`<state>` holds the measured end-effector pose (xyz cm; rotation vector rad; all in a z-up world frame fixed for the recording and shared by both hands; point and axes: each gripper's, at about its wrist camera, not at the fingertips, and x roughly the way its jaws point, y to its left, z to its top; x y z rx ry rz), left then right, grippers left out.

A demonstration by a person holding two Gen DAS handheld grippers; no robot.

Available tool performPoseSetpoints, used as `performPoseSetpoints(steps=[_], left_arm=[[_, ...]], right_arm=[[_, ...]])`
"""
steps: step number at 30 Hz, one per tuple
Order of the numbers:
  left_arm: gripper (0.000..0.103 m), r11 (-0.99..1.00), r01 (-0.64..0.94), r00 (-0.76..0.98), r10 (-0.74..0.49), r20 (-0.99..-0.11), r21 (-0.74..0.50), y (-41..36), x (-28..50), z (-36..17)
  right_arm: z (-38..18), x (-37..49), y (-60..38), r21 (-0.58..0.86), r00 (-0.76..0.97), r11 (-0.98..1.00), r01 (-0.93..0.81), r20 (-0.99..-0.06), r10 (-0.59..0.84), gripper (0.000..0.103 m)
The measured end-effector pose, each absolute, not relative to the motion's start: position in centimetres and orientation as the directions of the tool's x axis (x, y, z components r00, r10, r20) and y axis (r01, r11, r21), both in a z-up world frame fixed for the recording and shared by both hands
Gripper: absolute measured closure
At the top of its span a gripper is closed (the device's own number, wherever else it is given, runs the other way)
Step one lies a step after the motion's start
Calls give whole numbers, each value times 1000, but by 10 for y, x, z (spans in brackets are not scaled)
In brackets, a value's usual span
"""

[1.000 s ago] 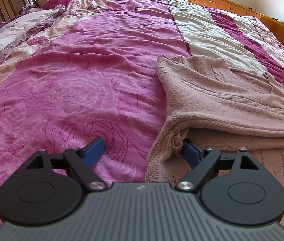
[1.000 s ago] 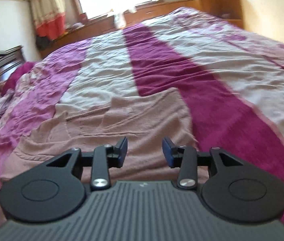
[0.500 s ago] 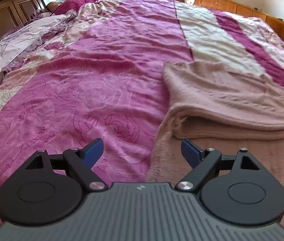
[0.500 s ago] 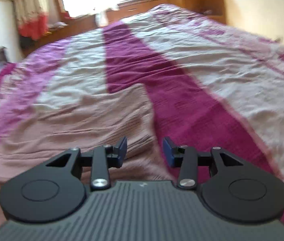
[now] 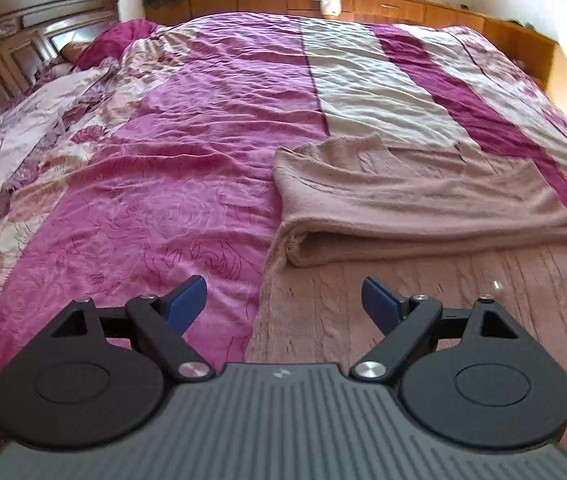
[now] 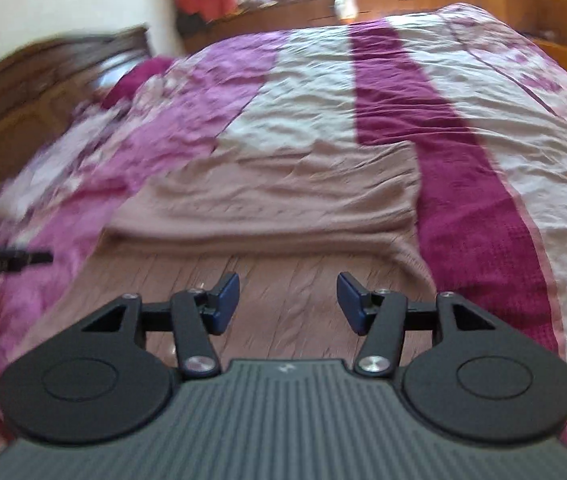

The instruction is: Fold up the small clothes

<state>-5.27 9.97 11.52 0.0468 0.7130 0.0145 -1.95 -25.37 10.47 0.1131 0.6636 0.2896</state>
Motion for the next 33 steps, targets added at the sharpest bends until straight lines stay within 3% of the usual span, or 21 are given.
performPoseSetpoints(steps=[9, 20, 27, 33], left_arm=[[14, 981, 123, 721, 14, -693, 147, 80, -100, 99], [14, 859, 446, 626, -98, -774, 252, 57, -139, 87], [13, 759, 565, 542, -46, -839, 323, 51, -148, 58], [13, 749, 539, 571, 12, -821, 386, 51, -136, 39]], right_arm=[[88, -68, -209, -9, 622, 893, -451, -720, 307, 47], [62, -108, -180, -160, 483, 741, -652, -841, 244, 47], [46, -111, -172, -257, 506, 699, -668, -845, 173, 41], [39, -101, -167, -288, 545, 712, -640, -824, 156, 40]])
